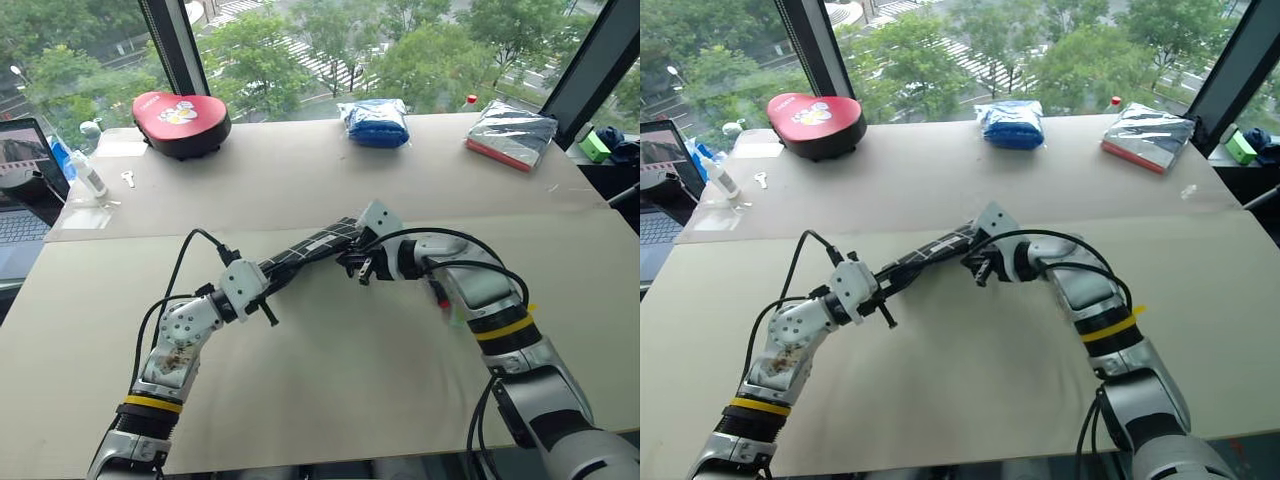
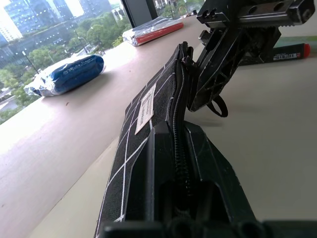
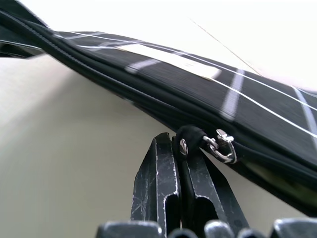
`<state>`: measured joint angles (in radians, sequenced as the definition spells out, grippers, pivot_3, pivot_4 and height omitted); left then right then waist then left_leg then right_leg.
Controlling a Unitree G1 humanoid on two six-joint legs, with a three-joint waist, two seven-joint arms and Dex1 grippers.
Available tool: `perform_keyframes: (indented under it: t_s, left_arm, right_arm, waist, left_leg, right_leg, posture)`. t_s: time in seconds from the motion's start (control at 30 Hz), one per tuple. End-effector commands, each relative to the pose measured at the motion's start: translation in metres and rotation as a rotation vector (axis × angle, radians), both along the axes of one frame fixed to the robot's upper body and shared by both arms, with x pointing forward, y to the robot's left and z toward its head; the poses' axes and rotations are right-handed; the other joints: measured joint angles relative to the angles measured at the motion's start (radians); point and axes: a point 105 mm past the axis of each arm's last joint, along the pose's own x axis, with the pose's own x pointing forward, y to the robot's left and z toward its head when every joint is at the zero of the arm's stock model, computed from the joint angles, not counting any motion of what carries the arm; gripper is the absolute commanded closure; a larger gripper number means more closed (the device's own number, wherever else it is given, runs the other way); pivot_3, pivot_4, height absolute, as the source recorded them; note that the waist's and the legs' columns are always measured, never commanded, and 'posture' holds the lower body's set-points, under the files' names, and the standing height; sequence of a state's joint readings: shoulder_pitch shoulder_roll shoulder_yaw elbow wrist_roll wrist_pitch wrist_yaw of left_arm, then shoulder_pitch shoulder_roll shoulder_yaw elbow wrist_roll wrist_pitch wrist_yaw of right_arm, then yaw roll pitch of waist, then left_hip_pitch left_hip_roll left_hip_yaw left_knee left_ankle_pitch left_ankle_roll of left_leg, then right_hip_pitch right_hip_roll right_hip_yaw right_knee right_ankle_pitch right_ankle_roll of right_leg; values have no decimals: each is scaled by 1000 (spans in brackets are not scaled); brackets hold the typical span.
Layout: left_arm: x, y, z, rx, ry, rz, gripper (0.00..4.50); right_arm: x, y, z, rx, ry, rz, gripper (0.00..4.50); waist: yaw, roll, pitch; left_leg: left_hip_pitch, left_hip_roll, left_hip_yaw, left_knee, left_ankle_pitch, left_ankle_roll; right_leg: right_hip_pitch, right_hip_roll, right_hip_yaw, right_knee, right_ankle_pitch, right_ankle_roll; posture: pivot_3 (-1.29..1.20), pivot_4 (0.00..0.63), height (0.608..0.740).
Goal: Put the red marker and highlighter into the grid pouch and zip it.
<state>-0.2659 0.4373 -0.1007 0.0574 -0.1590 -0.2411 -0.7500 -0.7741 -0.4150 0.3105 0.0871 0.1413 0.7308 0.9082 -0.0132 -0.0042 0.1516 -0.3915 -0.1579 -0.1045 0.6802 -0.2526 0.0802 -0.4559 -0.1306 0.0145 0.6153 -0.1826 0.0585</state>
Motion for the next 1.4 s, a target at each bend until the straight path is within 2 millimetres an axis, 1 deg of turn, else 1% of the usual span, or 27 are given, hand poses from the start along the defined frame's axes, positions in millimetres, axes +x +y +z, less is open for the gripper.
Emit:
perform_keyframes:
  t_s: [0.03,0.13,0.23,0.3,0.4,0.47,0.5,0.53,0.57,0.63,0.67,0.73,0.87,0.97,1.0,1.03,1.1,1.2,1.3,1.33,1.37,1.4]
  left_arm:
    - [1,-5,9,-12,-25,-26,4500]
    - [3,-7,9,-14,-25,-33,4500]
    - [4,-9,10,-18,-25,-38,4500]
    - [3,-10,10,-20,-25,-42,4500]
    - [3,-11,10,-21,-25,-44,4500]
    - [3,-12,11,-22,-25,-44,4500]
    - [3,-12,11,-23,-25,-45,4500]
    - [2,-12,11,-24,-24,-47,4500]
    - [2,-13,10,-24,-23,-48,4500]
    - [1,-14,10,-27,-21,-50,4500]
    - [1,-14,10,-28,-21,-50,4500]
    - [1,-15,10,-31,-20,-48,4500]
    - [1,-14,9,-40,-16,-38,4500]
    - [1,-14,8,-46,-11,-34,4500]
    - [1,-15,7,-47,-11,-34,4500]
    - [1,-15,7,-48,-11,-33,4500]
    - [1,-16,8,-51,-11,-33,4500]
    - [0,-16,8,-52,-13,-32,4500]
    - [0,-14,7,-50,-13,-27,4500]
    - [0,-14,7,-51,-13,-25,4500]
    - [0,-13,7,-52,-13,-22,4500]
    - [0,-13,7,-55,-12,-19,4500]
  right_arm:
    - [-14,23,17,-7,-45,124,4489]
    - [-15,33,13,-37,-57,139,4489]
    - [-18,44,15,-23,-55,151,4489]
    - [-25,49,15,-21,-47,189,4489]
    - [-29,48,13,-26,-40,202,4489]
    - [-25,44,11,-35,-59,187,4489]
    - [-20,40,11,-31,-63,160,4489]
    - [-17,36,13,-22,-63,141,3810]
    - [-14,31,16,-8,-60,109,3759]
    - [-17,19,24,35,-35,88,3121]
    - [-17,14,27,48,-26,59,2680]
    - [-28,6,34,107,33,74,2089]
    - [-59,-12,58,216,63,138,2089]
    - [-77,-27,76,305,57,156,2089]
    - [-83,-33,85,359,64,167,2089]
    - [-87,-43,88,372,52,147,2089]
    - [-87,-64,81,326,36,51,2089]
    - [-77,-110,60,183,9,-184,2089]
    - [-53,-172,41,51,10,-575,2089]
    - [-50,-189,36,36,34,-679,2089]
    - [-49,-199,34,26,32,-746,2089]
    - [-52,-205,27,-11,32,-802,2089]
  waist:
    - [1,0,0]
    - [1,0,0]
    - [0,0,0]
    - [0,0,0]
    - [0,0,0]
    - [0,0,0]
    - [1,0,0]
    - [1,0,0]
    - [1,0,0]
    - [2,0,0]
    - [4,0,0]
    - [4,0,0]
    - [5,0,0]
    - [4,0,0]
    - [4,0,0]
    - [5,0,0]
    - [13,0,0]
    - [27,0,0]
    - [28,0,0]
    - [27,0,0]
    - [27,0,0]
    - [27,0,0]
  left_leg:
    - [0,0,0,0,0,0]
    - [0,0,0,0,0,0]
    - [0,0,0,0,0,0]
    - [0,0,0,0,0,0]
    - [0,0,0,0,0,0]
    - [0,0,0,0,0,0]
    - [0,0,0,0,0,0]
    - [0,0,0,0,0,0]
    - [0,0,0,1,0,0]
    - [0,0,0,1,0,0]
    - [0,0,0,1,0,0]
    - [0,0,0,1,0,0]
    - [0,0,-1,0,0,0]
    - [0,0,0,0,0,0]
    - [0,0,0,0,0,0]
    - [0,0,0,0,0,0]
    - [0,0,0,0,0,0]
    - [0,0,0,1,0,1]
    - [0,0,2,2,0,1]
    - [0,0,3,2,0,1]
    - [0,0,4,2,0,0]
    - [0,1,5,2,0,0]
  right_leg:
    - [0,0,0,0,0,0]
    - [0,0,0,0,0,0]
    - [0,0,0,1,0,0]
    - [-1,0,0,1,0,0]
    - [-1,0,0,1,0,0]
    - [-1,0,0,1,0,0]
    - [-1,0,0,1,0,0]
    - [0,0,0,1,0,0]
    - [0,0,0,1,0,0]
    - [-1,0,0,2,0,0]
    - [0,0,0,2,0,0]
    - [0,0,0,1,0,0]
    - [-1,0,0,1,0,0]
    - [0,0,0,1,0,0]
    - [0,0,0,1,0,0]
    - [0,0,0,1,0,0]
    - [1,0,0,0,0,0]
    - [1,-1,0,0,0,0]
    - [1,-1,1,0,0,0]
    - [2,-2,1,0,0,0]
    - [1,-2,1,0,1,-1]
    - [2,-2,1,0,1,-1]
  posture:
    - [0,150,740]
    - [0,150,740]
    - [0,150,740]
    - [0,150,740]
    - [0,150,740]
    - [0,150,740]
    - [0,150,740]
    - [0,150,740]
    - [0,150,740]
    - [0,150,740]
    - [0,150,740]
    - [0,150,740]
    - [0,150,740]
    - [0,150,740]
    - [0,150,740]
    - [0,150,740]
    - [0,150,740]
    - [0,150,740]
    - [0,150,740]
    - [0,150,740]
    - [0,150,740]
    - [0,150,740]
